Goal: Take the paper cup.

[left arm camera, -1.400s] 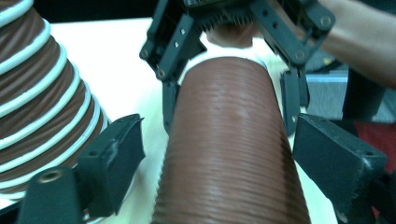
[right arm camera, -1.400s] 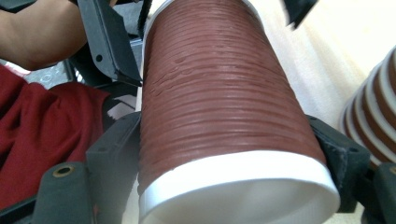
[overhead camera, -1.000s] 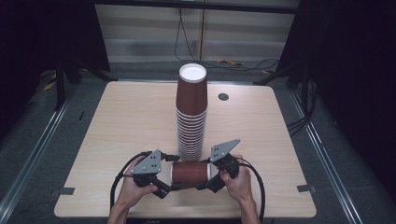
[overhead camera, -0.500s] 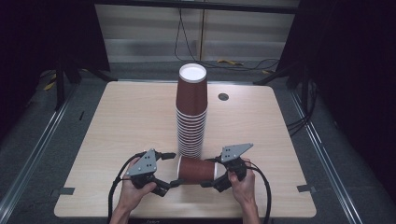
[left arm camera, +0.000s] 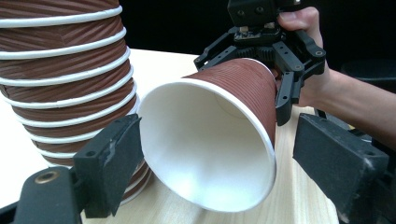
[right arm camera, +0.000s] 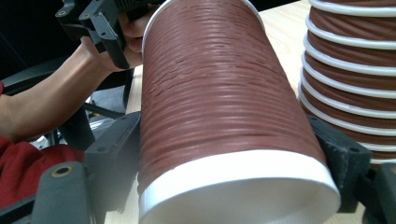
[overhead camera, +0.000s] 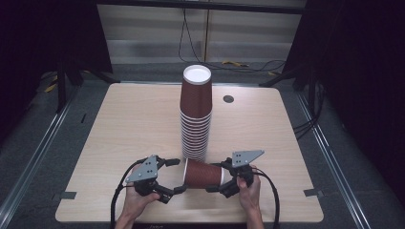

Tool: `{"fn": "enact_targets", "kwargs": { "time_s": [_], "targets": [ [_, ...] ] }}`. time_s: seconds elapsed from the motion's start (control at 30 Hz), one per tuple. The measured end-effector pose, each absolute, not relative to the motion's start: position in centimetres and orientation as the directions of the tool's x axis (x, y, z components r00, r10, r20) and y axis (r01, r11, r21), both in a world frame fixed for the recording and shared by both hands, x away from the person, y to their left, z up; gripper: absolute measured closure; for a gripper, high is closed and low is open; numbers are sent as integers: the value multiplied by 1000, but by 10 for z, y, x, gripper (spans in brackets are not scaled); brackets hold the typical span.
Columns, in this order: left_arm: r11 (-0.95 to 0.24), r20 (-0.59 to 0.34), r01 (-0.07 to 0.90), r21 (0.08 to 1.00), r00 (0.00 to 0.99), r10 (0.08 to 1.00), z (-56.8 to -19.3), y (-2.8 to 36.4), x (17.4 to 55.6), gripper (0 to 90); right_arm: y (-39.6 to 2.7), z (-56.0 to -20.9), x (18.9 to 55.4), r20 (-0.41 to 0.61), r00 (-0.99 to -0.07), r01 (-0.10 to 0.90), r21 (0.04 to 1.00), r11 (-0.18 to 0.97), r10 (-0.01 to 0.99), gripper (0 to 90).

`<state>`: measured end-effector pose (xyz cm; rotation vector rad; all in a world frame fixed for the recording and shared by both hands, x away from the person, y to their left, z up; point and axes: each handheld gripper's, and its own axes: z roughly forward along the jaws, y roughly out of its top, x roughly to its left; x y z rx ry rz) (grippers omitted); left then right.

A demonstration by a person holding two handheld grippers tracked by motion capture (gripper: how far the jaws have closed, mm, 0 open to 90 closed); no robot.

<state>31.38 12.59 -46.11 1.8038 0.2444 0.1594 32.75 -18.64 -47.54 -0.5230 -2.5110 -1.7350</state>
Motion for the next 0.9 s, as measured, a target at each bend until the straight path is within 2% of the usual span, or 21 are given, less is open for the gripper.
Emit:
{"fn": "enact_targets", "kwargs": {
  "time_s": [0.57, 0.73, 0.9],
  "targets": [
    [-240, -49, 108, 965, 970, 239, -472, 119, 317, 148, -187, -477, 323, 216, -952, 272, 924, 270, 219, 206],
    [-257, -53, 121, 959, 965, 258, -476, 114, 319, 0, -185, -477, 323, 211, -955, 263, 927, 268, 206, 207],
    [-257, -67, 126, 958, 972, 227, -481, 108, 319, 6, -183, -477, 321, 203, -960, 252, 927, 278, 194, 207]
  ]
}}
